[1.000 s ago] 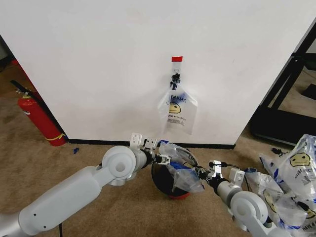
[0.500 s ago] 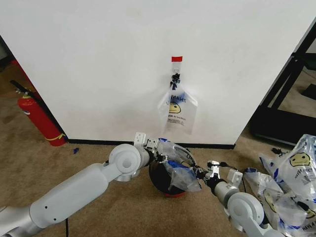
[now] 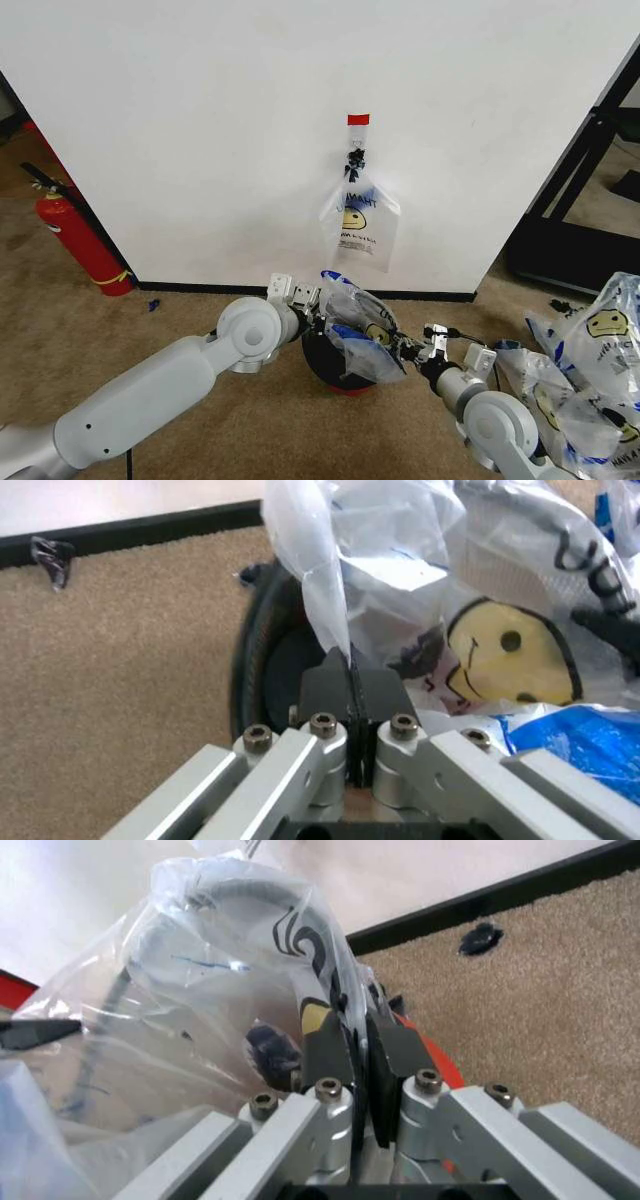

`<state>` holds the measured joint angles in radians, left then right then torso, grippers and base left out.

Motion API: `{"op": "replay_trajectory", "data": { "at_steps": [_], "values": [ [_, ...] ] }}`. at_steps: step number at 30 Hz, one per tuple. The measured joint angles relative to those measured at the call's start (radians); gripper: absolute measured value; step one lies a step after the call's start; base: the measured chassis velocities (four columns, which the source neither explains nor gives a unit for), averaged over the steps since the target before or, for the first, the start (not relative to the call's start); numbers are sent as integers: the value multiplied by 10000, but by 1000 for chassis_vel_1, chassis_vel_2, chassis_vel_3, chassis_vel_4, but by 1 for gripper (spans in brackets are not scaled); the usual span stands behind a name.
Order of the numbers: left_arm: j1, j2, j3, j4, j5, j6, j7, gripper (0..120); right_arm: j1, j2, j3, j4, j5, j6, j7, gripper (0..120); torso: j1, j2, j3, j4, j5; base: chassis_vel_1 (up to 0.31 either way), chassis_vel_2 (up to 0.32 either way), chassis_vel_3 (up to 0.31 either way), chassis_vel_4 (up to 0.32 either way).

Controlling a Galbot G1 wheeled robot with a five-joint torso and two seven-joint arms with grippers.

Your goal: Pick up the garbage bag from the wall and place it over the trash bin.

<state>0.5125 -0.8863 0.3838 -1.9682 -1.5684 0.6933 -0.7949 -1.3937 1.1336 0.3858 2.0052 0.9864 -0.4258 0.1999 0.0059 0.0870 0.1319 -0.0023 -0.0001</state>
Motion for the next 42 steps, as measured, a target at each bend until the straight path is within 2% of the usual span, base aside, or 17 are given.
{"op": "replay_trajectory", "data": {
  "at_steps": [12,23,35,42],
  "values": [
    [550,664,-1068,150,0,73,429,0,-172,193,305,16,303,240,-313,0,0,0,0,0,0,0,0,0,0],
    [1174,875,-1750,522,456,152,906,0,-393,254,479,200,550,423,-613,0,0,0,0,-1,-1,0,0,0,0],
    [2911,1448,-3128,353,637,418,2350,0,-576,670,809,180,1146,990,-894,0,0,0,0,1,0,0,0,0,0],
    [3800,1362,-3593,30,945,434,3113,0,-571,1226,896,81,1595,980,-752,0,0,1,-1,-1,-1,0,0,0,0]
  ]
}}
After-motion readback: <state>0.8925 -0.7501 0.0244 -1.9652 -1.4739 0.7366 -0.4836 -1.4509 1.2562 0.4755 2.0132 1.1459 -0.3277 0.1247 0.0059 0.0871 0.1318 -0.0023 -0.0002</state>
